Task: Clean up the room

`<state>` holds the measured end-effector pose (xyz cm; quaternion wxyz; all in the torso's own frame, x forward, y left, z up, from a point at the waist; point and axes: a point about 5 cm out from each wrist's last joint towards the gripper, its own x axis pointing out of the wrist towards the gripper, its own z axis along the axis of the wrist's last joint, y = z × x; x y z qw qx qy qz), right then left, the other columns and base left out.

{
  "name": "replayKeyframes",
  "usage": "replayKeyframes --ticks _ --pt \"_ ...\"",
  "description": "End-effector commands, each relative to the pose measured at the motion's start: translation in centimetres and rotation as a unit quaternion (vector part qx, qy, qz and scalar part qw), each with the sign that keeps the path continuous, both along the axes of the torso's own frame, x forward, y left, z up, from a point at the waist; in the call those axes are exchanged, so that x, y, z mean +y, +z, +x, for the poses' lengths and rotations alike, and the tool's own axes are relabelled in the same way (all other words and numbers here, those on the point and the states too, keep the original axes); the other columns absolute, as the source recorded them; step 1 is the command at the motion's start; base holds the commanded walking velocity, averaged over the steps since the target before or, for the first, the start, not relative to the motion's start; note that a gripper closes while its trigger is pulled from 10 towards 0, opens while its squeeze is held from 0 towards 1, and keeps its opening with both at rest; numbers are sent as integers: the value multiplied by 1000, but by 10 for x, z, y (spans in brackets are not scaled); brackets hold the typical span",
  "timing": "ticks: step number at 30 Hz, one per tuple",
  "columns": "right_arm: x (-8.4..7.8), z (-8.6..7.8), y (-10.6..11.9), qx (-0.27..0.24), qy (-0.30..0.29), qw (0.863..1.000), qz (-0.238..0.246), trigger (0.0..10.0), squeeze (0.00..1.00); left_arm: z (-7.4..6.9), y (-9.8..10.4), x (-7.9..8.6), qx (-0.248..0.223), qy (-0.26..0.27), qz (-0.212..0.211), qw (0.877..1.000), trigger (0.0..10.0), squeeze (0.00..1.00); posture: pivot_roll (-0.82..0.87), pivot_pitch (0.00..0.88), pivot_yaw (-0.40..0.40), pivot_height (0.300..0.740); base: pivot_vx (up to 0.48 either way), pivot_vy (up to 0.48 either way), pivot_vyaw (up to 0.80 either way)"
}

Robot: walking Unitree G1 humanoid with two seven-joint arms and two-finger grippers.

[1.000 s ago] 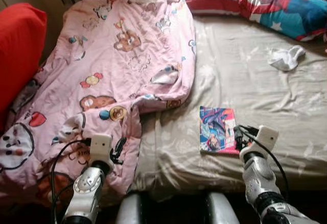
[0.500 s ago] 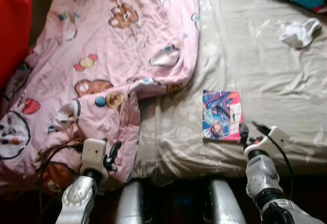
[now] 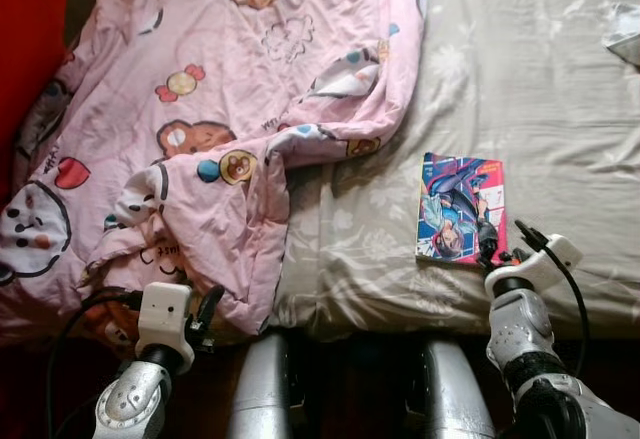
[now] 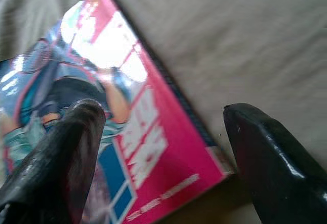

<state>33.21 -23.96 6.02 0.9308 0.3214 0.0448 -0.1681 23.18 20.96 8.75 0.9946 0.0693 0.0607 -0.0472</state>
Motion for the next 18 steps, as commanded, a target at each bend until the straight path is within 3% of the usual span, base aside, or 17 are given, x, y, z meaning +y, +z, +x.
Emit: replayKeyframes --ticks 1,18 --pt "0 -11 -17 33 -12 999 20 10000 0 -9 -5 9 22 16 6 1000 10000 0 180 452 126 619 0 0 0" --pt "12 -28 -43 86 13 995 42 10000 0 -11 7 12 21 13 21 999 10000 0 206 460 137 619 0 0 0"
